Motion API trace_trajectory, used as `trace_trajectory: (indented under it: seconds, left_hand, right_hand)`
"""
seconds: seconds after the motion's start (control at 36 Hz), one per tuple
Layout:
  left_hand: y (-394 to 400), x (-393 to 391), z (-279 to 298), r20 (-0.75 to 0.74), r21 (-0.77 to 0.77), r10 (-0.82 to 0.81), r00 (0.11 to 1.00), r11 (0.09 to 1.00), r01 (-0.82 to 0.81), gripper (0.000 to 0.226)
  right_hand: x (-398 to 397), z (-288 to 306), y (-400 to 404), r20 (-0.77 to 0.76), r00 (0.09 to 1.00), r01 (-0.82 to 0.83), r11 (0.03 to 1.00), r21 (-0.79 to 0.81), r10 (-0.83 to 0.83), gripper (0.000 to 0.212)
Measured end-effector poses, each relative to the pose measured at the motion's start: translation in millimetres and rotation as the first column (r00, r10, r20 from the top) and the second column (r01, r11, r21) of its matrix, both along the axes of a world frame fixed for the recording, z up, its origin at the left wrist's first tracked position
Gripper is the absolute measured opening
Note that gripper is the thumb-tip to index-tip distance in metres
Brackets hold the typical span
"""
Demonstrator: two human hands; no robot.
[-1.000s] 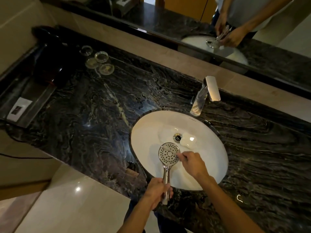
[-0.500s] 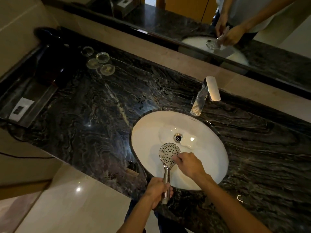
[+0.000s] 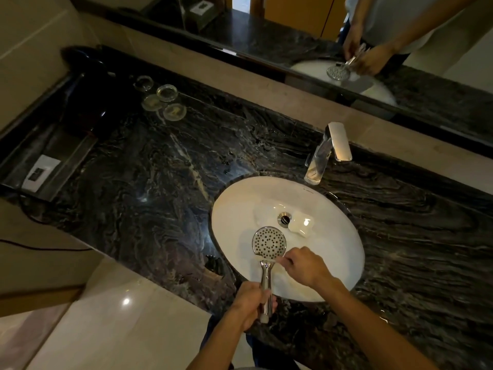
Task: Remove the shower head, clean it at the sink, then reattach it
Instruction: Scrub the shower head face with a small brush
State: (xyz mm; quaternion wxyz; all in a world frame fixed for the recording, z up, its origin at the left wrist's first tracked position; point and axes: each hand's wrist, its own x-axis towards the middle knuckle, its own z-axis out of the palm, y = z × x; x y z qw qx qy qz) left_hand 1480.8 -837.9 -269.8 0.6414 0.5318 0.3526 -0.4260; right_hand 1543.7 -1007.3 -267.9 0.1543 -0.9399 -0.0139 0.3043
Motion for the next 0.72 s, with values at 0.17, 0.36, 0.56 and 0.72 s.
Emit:
trace_trajectory:
  seconds: [0.17, 0.36, 0.56, 0.72]
  left_hand:
    - [0, -1, 1, 0.025, -0.026, -0.012, 1.000, 1.000, 0.012, 0.020]
    - [1, -1, 1, 0.007, -0.020, 0.015, 1.000, 1.000, -0.014, 0.021]
    - [1, 1, -1, -0.007, -0.023, 0.012, 1.000, 1.000, -0.012, 0.018]
    - [1, 0, -2, -0.037, -0.021, 0.006, 0.999, 1.000, -0.007, 0.019]
  right_hand:
    - [22, 10, -8, 0.088, 0.982, 0.170, 0.985, -0.022, -0.167, 0.048]
    - [4, 3, 2, 0.047, 0.978, 0.203, 0.979, 0.025, -0.204, 0.049]
    - [-5, -2, -3, 0.044, 0.991, 0.125, 0.992, -0.017, -0.124, 0.051]
    - [26, 5, -9, 0.132, 0.957, 0.263, 0.965, -0.024, -0.257, 0.052]
